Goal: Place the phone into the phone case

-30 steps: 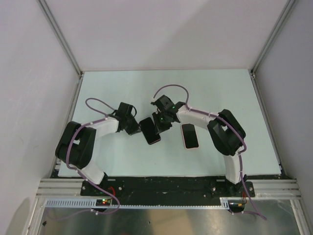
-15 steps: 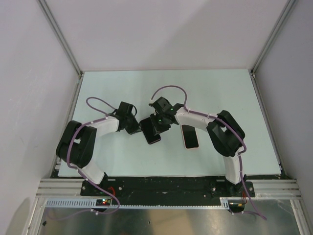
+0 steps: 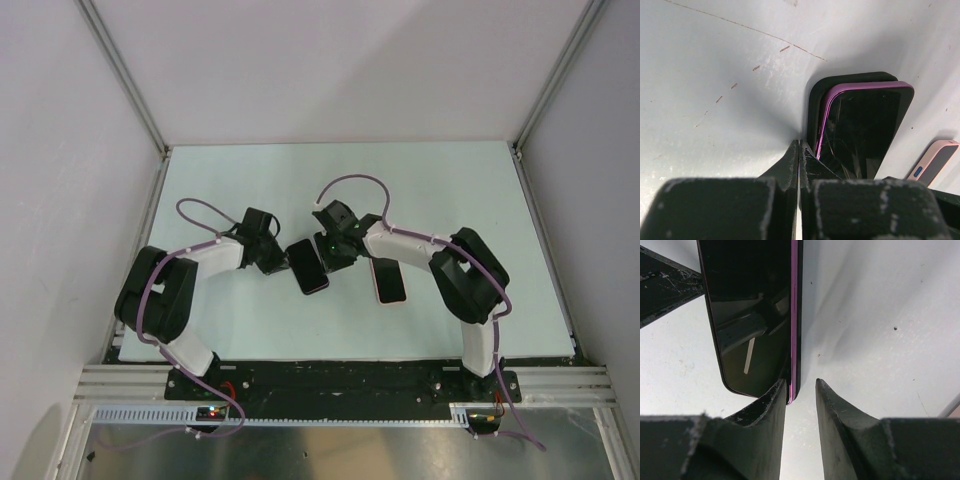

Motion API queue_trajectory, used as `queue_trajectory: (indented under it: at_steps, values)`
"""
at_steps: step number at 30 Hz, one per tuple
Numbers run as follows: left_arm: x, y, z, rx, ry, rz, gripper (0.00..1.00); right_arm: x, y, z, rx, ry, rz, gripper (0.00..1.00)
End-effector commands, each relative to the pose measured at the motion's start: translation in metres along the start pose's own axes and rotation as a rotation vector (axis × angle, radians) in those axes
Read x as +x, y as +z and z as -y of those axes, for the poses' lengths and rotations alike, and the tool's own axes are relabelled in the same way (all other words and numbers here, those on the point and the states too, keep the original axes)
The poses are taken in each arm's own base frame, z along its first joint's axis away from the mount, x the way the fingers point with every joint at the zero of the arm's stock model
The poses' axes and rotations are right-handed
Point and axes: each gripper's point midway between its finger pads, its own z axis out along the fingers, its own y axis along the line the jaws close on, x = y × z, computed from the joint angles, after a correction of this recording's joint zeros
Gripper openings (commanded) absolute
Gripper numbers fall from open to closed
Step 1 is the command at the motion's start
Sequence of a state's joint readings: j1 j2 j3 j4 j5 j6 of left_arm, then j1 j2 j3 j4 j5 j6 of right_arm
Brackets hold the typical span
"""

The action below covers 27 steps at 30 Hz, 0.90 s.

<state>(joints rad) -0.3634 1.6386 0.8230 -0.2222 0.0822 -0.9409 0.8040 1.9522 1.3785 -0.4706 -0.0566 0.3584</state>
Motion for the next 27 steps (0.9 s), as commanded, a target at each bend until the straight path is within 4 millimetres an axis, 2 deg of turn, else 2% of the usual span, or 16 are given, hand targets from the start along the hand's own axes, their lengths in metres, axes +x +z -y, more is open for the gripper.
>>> queue_trajectory:
  at_steps: [1, 17, 21, 27]
  values:
    - [-0.001, 0.002, 0.004, 0.008, 0.023, -0.006, 0.00, -0.010, 0.002, -0.008, -0.017, -0.009, 0.046, 0.34]
    - [0.002, 0.005, 0.006, 0.006, 0.027, -0.016, 0.00, 0.009, 0.012, -0.016, -0.035, -0.031, -0.014, 0.28]
    - [0.004, 0.006, 0.007, 0.005, 0.028, -0.020, 0.00, 0.012, 0.012, -0.020, -0.030, -0.040, -0.017, 0.19]
    - [0.006, 0.008, 0.010, 0.008, 0.035, -0.024, 0.00, 0.023, 0.018, -0.023, -0.018, -0.053, -0.043, 0.12]
